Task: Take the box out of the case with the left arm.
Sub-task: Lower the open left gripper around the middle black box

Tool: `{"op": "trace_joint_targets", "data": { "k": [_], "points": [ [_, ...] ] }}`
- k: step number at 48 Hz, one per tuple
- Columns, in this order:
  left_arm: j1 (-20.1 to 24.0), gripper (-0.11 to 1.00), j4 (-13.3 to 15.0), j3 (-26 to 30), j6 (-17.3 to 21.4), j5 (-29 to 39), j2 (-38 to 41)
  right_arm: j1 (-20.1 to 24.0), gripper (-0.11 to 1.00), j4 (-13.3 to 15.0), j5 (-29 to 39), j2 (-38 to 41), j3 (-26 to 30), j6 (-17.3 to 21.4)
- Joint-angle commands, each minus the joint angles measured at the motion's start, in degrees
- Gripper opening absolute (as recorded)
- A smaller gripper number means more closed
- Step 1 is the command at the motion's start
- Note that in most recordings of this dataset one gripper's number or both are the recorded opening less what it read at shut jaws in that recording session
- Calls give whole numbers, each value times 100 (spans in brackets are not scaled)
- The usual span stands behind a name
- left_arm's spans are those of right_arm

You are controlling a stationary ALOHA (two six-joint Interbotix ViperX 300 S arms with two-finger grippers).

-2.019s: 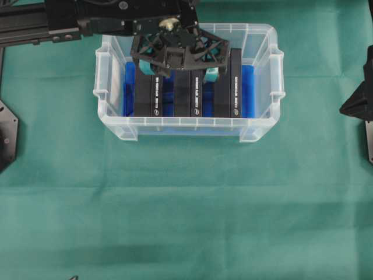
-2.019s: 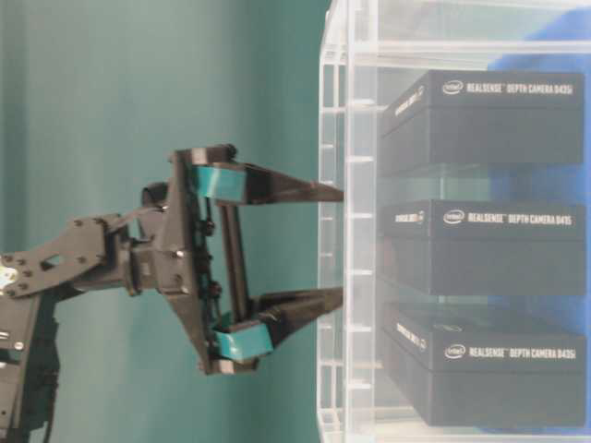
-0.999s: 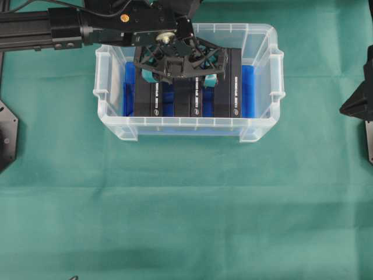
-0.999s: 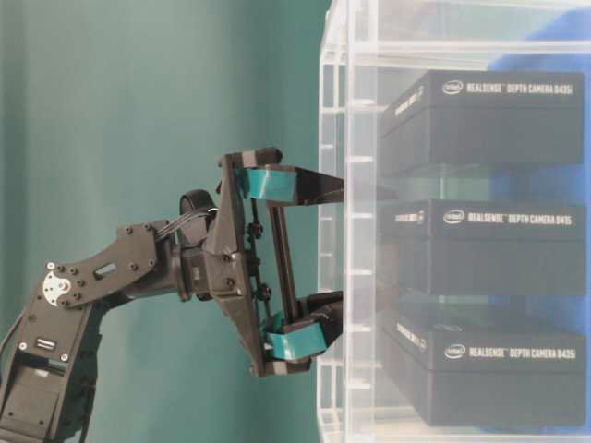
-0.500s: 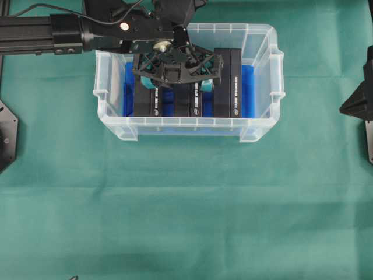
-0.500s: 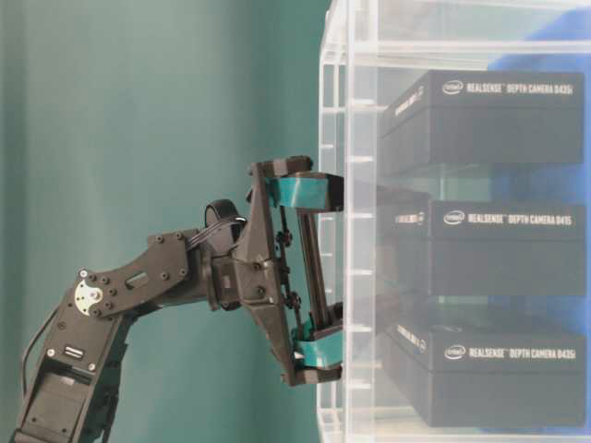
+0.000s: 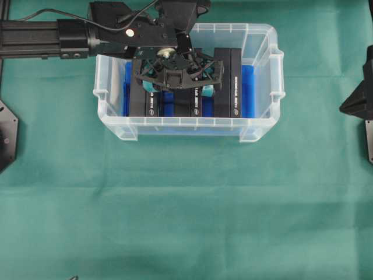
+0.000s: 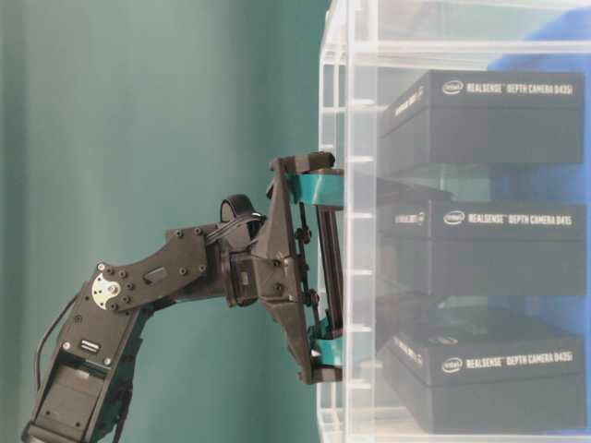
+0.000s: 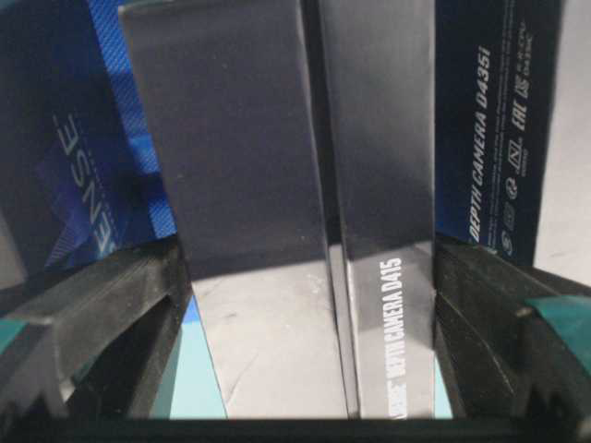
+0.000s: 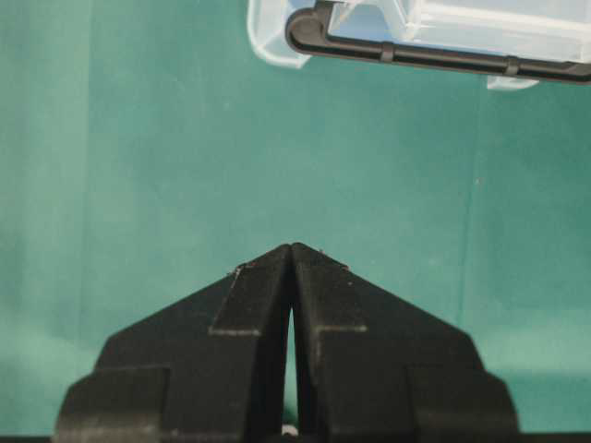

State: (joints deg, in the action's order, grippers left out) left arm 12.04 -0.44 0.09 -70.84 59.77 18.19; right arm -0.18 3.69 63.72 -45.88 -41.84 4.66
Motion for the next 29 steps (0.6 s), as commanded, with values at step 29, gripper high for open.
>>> {"op": "trace_joint_targets", "data": {
  "k": [29],
  "points": [
    [-53, 63, -62, 343, -343, 18, -18, -9, 3, 18, -18, 26, 62, -9]
  ]
}}
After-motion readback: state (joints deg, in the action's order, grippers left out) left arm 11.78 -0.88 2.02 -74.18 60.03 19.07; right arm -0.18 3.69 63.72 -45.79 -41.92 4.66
